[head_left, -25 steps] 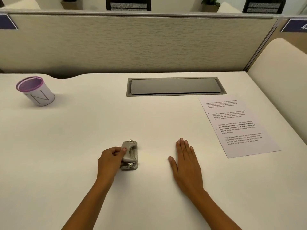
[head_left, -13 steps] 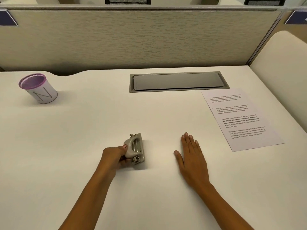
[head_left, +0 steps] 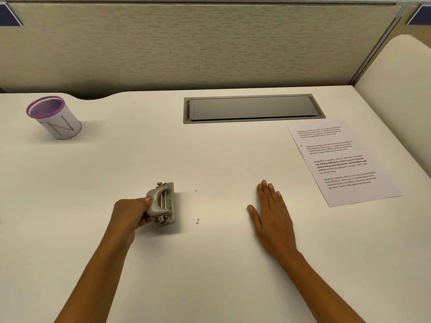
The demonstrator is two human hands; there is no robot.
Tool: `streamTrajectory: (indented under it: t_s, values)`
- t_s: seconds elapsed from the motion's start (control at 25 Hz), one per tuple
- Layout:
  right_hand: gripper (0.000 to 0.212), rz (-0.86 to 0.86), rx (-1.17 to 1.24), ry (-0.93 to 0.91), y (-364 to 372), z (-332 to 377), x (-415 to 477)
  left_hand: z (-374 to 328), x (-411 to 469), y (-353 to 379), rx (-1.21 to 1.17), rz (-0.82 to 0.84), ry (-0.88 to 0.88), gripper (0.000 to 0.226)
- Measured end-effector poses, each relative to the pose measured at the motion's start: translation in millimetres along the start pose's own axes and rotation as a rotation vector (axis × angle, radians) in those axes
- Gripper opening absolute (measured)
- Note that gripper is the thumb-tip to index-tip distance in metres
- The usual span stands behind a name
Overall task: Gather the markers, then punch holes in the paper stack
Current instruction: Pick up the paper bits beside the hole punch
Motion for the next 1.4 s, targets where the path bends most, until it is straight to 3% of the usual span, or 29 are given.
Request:
streamTrajectory:
  t_s: [0.36,0.52,0.68,0.84,1.04,1.2,1.4]
  values:
    - [0.062,-0.006,0.002,-0.002,-0.9,-0.7,-0.4,7.1,1.8,-0.4,0.373,-0.175,0.100,0.024]
    - [0.061,-0.007,0.026,-0.012,-0.8,0.0,-0.7,10.5,-1.8,0.0,0.420,-0.195,0.157,0.015]
    - [0.053,-0.038,0.154,0.000,-3.4,1.4,0.4,20.9,-7.5,-8.3,0.449,-0.371,0.276,0.039]
    - [0.033,-0.249,0.480,0.128,-3.9,21.1,-5.4,46.2,-4.9,-16.3,0.619,-0.511,0.409,0.049]
    - [0.016,-0.427,0.522,0.071,8.0,70.2,-22.3,79.6,4.4,-18.0,0.969,-0.497,0.460,0.053]
    - [0.010,-0.274,0.550,-0.069,20.6,99.6,-28.9,92.2,6.4,-16.4,1.045,-0.563,0.510,0.058]
    - [0.018,0.062,0.302,-0.264,28.4,106.8,-18.6,95.5,10.3,-16.6,1.045,-0.588,0.512,0.059]
Point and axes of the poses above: each hand's wrist, its own x-axis towards the middle knuckle, its own y-axis out of the palm, z = x × y, the point moved 1 cm from there along x, towards the middle knuckle, and after that the axes turned 14 degrees about x, right-handed, at the moved point
